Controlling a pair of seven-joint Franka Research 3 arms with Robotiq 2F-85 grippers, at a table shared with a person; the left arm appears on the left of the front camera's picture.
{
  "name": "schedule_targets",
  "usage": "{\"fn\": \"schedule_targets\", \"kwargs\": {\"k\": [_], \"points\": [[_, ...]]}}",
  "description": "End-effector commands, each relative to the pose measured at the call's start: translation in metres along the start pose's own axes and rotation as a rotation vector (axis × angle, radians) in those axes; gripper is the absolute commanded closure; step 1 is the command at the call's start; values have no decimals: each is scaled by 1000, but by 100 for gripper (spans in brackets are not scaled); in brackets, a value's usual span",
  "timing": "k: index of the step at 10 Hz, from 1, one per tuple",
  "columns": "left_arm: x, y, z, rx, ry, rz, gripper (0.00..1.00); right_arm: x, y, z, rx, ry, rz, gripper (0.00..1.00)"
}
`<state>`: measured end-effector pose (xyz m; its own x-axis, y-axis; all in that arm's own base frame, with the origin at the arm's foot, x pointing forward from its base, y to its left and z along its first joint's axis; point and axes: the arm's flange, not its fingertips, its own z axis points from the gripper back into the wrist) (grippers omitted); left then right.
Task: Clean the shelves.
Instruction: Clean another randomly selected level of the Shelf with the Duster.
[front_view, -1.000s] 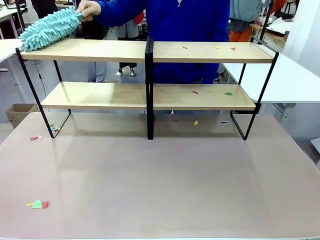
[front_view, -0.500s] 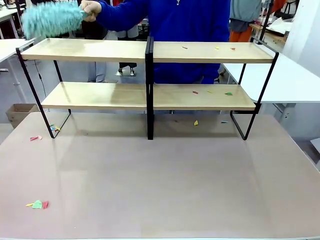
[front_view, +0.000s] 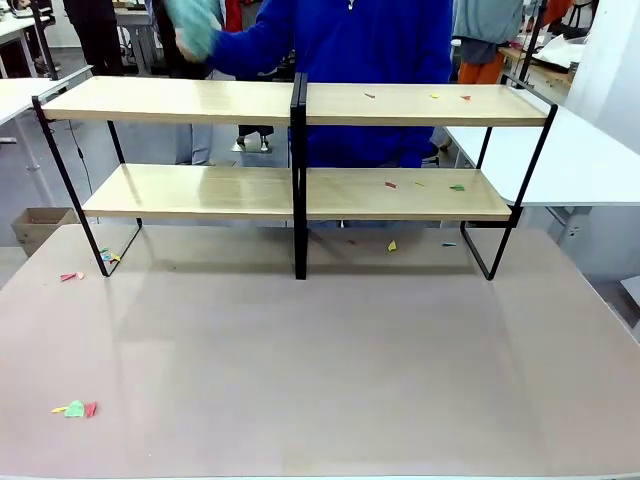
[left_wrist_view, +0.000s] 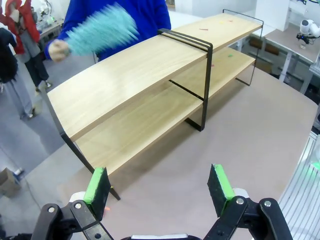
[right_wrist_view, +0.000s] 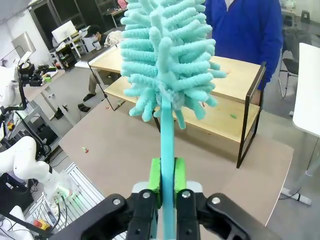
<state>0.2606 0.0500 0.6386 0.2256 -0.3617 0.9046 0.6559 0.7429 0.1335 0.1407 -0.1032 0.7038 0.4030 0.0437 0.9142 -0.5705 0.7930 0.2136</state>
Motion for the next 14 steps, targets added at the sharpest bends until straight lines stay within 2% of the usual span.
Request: {"fn": "schedule_targets", "kwargs": {"k": [1, 2, 3, 4, 6, 7, 8, 9, 10, 11, 12, 13, 14], "points": [[-1, 1, -1, -3, -1, 4, 0, 1, 4, 5, 22, -16, -2, 88], [-1, 1, -1, -3, -1, 4, 0, 0, 0, 0, 0, 0, 0, 88], [-1, 1, -1, -3, -1, 4, 0, -1, 8, 6, 4, 62, 44, 88], [-1, 1, -1, -3, -1, 4, 0, 14, 23, -27, 9, 147, 127, 88], [-1, 1, -1, -3, -1, 4, 0, 51, 49, -121, 34, 393, 197, 88], [-1, 1, -1, -3, -1, 4, 0, 54, 62, -161, 2, 502, 206, 88], [-1, 1, -1, -3, -1, 4, 0, 51, 73, -191, -21, 565, 201, 88], [-1, 1, -1, -3, -1, 4, 0, 50, 76, -190, -12, 524, 217, 88], [-1, 1, -1, -3, -1, 4, 0, 25, 81, -185, 32, 498, 214, 88], [-1, 1, -1, -3, -1, 4, 0, 25, 81, -185, 32, 498, 214, 88], [-1, 1, -1, -3, -1, 4, 0, 32, 83, -216, 25, 560, 226, 88], [-1, 1, -1, -3, -1, 4, 0, 43, 86, -237, -62, 630, 160, 88], [-1, 1, -1, -3, -1, 4, 0, 64, 88, -250, -128, 633, 124, 88]]}}
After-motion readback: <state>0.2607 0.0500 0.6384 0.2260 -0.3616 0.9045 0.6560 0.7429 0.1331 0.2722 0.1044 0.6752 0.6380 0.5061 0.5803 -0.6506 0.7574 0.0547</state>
